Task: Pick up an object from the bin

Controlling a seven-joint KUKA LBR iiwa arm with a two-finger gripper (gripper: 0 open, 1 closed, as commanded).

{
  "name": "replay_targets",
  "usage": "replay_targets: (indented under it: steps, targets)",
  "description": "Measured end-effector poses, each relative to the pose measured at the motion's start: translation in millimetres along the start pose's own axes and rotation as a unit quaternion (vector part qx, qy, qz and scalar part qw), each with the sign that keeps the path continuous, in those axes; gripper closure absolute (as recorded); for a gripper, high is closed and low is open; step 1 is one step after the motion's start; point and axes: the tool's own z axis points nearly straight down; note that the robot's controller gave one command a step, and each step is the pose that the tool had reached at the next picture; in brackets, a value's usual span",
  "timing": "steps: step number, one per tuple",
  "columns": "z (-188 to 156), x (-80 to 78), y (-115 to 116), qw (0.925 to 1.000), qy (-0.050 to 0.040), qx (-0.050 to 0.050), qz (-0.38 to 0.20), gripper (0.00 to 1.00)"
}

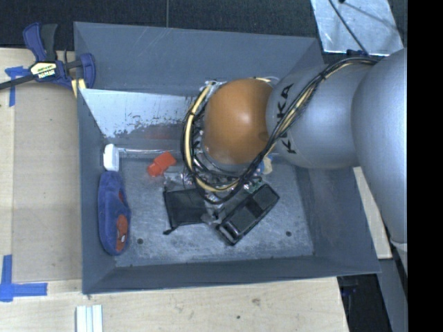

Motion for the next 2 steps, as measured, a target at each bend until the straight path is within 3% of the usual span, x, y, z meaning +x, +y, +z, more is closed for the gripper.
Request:
replay_targets:
  steps: [1,2]
  targets:
    - [-2.5,-0.4,1.2,1.0000,-0.0005,0.000,0.000,1.00]
    - [-231.9,-6.4,-4.4,0.9995,-0.0038,0.003,0.032,1.00]
